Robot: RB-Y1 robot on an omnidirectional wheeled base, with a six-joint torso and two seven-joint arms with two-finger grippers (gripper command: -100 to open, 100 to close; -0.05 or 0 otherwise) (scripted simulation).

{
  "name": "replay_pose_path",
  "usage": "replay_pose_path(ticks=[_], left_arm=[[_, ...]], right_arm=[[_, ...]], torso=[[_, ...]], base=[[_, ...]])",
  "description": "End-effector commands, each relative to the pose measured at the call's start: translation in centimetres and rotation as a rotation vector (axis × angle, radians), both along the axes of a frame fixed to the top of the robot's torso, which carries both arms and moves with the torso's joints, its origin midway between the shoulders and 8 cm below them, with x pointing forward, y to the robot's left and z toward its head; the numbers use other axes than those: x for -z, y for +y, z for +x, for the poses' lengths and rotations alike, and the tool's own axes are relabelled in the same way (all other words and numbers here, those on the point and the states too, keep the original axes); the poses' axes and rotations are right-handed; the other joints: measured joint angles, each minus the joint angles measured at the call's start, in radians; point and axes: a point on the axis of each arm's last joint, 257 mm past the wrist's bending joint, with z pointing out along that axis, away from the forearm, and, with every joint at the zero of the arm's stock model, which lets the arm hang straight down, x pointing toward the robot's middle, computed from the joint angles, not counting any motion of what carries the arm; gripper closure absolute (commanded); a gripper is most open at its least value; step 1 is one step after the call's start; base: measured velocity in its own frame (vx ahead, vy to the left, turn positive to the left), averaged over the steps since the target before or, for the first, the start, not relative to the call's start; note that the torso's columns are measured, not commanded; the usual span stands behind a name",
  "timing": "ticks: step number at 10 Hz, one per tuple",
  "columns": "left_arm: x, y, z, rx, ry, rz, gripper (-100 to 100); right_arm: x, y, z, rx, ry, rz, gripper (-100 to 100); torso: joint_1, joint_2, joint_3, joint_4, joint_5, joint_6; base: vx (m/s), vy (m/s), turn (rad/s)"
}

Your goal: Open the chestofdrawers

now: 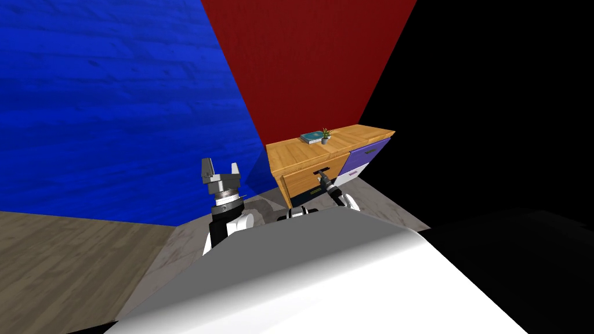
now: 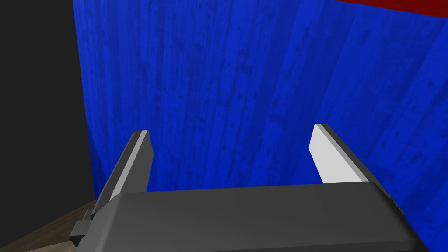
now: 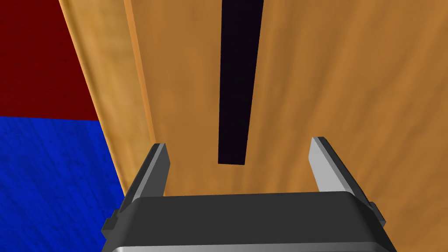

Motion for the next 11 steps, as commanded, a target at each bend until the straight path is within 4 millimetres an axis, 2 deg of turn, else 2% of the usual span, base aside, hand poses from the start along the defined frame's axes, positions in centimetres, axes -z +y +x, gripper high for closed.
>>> replay_pose_path(ticks=[1,2,3,4,5,6,8,11], left_arm=[[0.0,0.0,0.0,0.000,0.000,0.000,0],[0.0,0.0,0.0,0.000,0.000,0.000,0],[0.0,0.0,0.0,0.000,0.000,0.000,0],[0.0,0.0,0.0,0.000,0.000,0.000,0],[0.0,0.0,0.0,0.000,0.000,0.000,0],[0.0,0.0,0.0,0.000,0.000,0.000,0],[0.0,0.0,0.0,0.000,0.000,0.000,0],[0.0,0.0,0.0,0.000,0.000,0.000,0]], right_arm=[[0.1,2.2,0.0,0.011,-0.010,0.084,-100],[0.1,2.8,0.0,0.014,-0.011,0.102,-100],[0.1,2.3,-0.2,0.013,-0.009,0.089,-100],[-0.5,1.9,0.7,0.019,-0.010,0.091,-100],[-0.2,2.1,0.3,0.014,-0.012,0.088,-100],[-0.3,2.0,0.4,0.016,-0.011,0.090,100],[-0.5,1.9,0.4,0.012,-0.013,0.090,100],[-0.9,1.7,0.4,0.005,-0.015,0.091,100]], torso=[[0.000,-0.001,0.000,0.000,0.000,0.000],[0.000,-0.002,-0.001,-0.001,0.000,0.000],[0.000,-0.003,-0.002,-0.001,0.000,0.000],[0.000,-0.003,-0.002,-0.001,0.000,0.000],[0.002,-0.006,-0.003,-0.001,0.001,0.000],[0.001,-0.004,-0.003,-0.001,0.000,0.000],[0.000,0.003,0.002,0.000,0.000,0.000],[0.001,0.003,0.002,0.002,0.001,0.001]], base=[[0.012,0.003,-0.005],[0.007,0.001,-0.003],[0.000,0.000,0.000],[0.054,0.029,0.044],[0.036,0.017,0.012],[0.005,0.003,-0.002],[-0.124,-0.015,-0.017],[-0.205,-0.032,-0.019]])
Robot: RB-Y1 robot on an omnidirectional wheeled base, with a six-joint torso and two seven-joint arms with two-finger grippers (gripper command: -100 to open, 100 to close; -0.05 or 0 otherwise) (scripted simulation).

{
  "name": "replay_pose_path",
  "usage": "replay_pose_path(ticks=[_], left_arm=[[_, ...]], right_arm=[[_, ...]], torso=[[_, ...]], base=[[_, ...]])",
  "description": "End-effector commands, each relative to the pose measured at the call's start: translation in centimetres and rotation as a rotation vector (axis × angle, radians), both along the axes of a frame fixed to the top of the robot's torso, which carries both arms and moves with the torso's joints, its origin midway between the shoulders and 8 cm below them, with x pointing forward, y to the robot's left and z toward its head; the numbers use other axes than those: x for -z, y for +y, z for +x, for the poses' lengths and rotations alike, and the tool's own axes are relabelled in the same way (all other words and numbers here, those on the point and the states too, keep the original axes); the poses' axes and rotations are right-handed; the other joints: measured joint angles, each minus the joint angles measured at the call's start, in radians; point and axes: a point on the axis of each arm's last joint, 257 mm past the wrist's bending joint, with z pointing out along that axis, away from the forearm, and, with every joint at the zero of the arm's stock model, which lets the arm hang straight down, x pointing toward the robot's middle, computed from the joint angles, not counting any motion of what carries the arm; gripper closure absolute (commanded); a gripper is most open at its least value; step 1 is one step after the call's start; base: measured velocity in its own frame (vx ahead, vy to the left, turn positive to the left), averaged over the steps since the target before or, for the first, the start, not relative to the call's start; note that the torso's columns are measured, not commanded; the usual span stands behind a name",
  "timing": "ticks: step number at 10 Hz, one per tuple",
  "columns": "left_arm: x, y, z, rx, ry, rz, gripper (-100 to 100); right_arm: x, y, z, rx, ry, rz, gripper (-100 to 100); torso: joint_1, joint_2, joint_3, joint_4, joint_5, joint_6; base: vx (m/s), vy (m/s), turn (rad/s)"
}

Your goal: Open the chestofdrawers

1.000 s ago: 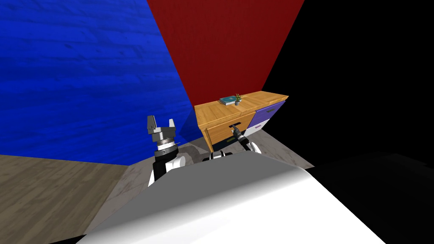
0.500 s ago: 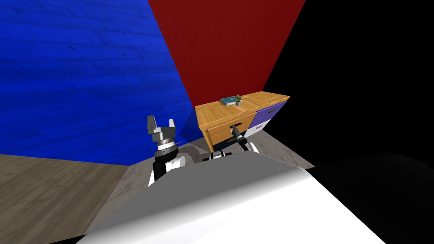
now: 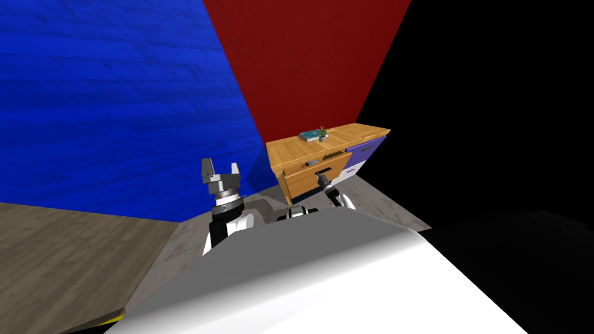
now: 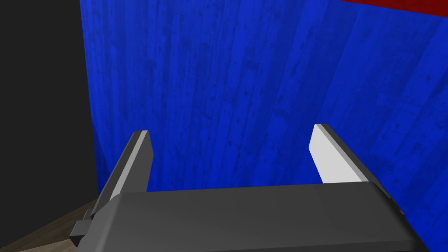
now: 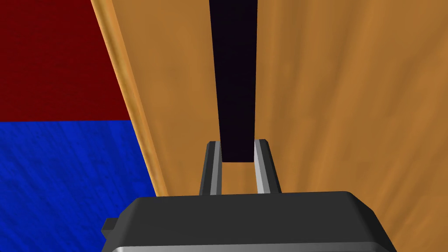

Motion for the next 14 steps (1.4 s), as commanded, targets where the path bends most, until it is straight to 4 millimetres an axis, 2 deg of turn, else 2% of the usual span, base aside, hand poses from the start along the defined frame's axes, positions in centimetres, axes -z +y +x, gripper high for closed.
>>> replay_pose_path(ticks=[1,6,7,14], left_arm=[[0.0,0.0,0.0,0.000,0.000,0.000,0],[0.0,0.0,0.0,0.000,0.000,0.000,0],[0.0,0.0,0.0,0.000,0.000,0.000,0],[0.0,0.0,0.0,0.000,0.000,0.000,0]], right_arm=[[0.1,0.0,-0.1,-0.002,0.005,0.001,100],[0.2,0.0,-0.5,-0.012,0.008,0.002,100],[-0.5,-0.8,0.5,-0.006,0.017,0.002,-100],[-4.4,-3.7,4.1,0.025,0.016,0.005,-100]], torso=[[0.000,-0.003,-0.002,0.001,0.001,0.000],[-0.001,-0.002,-0.002,0.000,0.000,0.000],[0.001,-0.008,-0.004,0.000,0.001,0.000],[-0.001,-0.006,-0.003,-0.002,0.000,-0.001]], base=[[-0.094,-0.022,0.000],[-0.157,-0.030,-0.019],[-0.067,0.007,0.060],[-0.065,0.022,0.046]])
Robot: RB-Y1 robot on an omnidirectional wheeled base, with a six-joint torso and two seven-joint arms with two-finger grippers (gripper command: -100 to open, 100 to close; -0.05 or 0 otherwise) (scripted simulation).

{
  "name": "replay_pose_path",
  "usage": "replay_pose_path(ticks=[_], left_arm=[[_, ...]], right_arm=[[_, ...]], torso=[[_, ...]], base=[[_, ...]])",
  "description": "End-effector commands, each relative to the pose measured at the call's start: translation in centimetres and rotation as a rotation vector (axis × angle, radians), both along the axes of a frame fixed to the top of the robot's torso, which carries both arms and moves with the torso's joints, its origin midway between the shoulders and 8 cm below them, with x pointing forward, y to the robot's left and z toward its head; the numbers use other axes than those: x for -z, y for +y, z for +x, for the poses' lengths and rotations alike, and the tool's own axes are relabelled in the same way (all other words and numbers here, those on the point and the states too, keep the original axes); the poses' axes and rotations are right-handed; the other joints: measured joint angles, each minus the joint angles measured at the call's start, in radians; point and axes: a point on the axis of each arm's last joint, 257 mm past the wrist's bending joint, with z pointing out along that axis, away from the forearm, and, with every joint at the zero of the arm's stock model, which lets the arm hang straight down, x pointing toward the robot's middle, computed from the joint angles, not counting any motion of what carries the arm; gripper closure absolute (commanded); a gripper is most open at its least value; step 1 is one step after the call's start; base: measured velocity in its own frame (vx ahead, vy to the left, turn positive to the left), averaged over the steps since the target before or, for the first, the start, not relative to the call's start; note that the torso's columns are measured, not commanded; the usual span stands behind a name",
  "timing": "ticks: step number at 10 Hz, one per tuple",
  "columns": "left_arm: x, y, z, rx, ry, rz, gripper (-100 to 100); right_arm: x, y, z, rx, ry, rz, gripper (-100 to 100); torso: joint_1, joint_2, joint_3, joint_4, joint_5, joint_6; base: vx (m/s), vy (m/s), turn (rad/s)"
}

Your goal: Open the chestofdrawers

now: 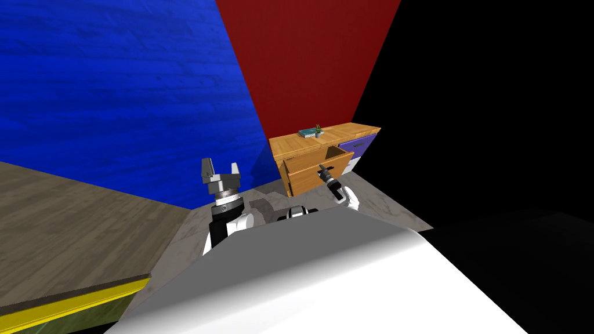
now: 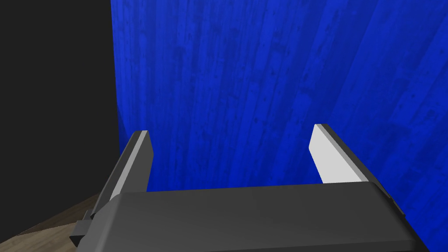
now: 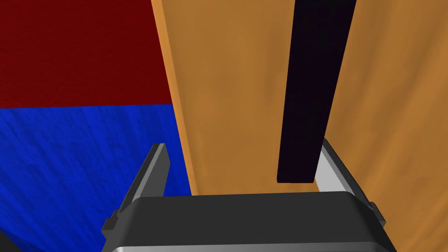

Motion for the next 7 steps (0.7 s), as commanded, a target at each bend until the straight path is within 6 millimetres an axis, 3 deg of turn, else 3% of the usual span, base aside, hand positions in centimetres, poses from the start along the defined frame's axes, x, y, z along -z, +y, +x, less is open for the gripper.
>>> replay_pose_path(ticks=[1,2,3,7], left_arm=[[0.0,0.0,0.0,0.000,0.000,0.000,0],[0.0,0.0,0.0,0.000,0.000,0.000,0],[0.0,0.0,0.0,0.000,0.000,0.000,0],[0.0,0.0,0.0,0.000,0.000,0.000,0]], right_arm=[[-1.8,-1.0,1.1,0.016,-0.006,0.005,-100],[-0.8,-0.8,0.6,0.012,0.004,0.003,-100],[-0.7,-0.9,0.6,0.015,0.008,0.006,0],[-0.3,-1.0,0.5,0.018,0.016,0.006,0]], torso=[[0.000,0.001,0.000,0.001,0.001,0.001],[0.001,0.004,0.002,0.004,0.002,0.002],[0.002,0.004,0.002,0.003,0.002,0.001],[0.001,0.001,0.000,0.000,0.000,0.001]], base=[[-0.067,0.011,0.047],[-0.024,0.001,0.011],[0.000,0.000,0.000],[0.000,0.000,0.000]])
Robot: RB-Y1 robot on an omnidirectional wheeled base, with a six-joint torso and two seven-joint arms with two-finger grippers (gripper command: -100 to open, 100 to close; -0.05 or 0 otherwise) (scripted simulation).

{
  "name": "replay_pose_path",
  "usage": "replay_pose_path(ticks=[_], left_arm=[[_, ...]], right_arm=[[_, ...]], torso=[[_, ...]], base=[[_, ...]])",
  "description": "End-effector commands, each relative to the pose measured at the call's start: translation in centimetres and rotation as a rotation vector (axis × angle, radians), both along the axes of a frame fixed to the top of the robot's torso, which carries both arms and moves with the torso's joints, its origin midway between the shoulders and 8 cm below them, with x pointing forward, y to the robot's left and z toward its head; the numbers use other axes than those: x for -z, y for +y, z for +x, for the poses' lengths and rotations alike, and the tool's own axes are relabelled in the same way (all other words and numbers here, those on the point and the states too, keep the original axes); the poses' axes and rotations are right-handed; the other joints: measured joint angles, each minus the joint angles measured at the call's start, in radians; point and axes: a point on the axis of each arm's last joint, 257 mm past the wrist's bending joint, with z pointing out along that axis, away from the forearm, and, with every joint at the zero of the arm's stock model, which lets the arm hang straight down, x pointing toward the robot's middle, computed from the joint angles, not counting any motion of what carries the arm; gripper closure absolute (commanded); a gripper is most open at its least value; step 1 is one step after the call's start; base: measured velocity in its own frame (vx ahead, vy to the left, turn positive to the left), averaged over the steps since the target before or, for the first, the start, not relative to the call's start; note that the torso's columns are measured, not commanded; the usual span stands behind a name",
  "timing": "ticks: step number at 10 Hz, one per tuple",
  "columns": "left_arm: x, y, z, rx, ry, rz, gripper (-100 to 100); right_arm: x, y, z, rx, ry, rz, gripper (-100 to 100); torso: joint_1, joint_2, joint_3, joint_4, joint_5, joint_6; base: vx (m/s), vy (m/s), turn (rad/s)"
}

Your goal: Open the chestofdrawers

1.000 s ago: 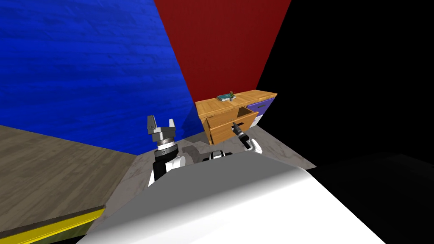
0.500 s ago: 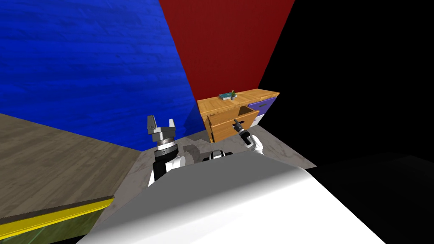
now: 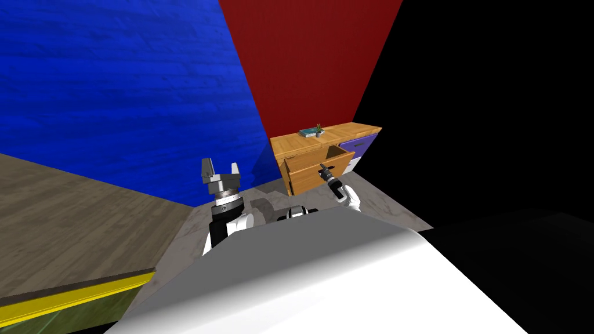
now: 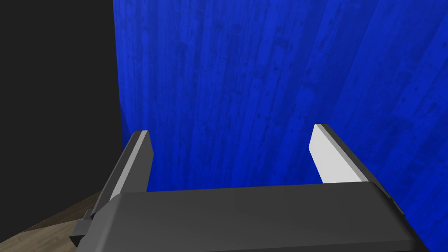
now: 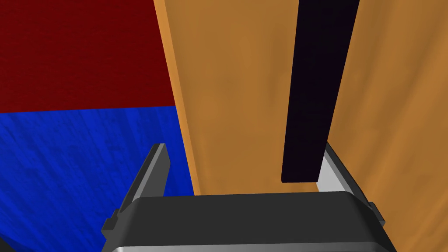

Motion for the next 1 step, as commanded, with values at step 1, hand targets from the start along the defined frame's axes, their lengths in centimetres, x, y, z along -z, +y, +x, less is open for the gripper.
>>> replay_pose_path(ticks=[1], left_arm=[[0.00,0.00,0.00,0.000,0.000,0.000,0]], right_arm=[[0.03,-0.01,-0.01,0.000,0.001,0.000,0]], torso=[[0.000,0.000,0.000,0.000,0.000,0.000]], base=[[0.000,0.000,0.000]])
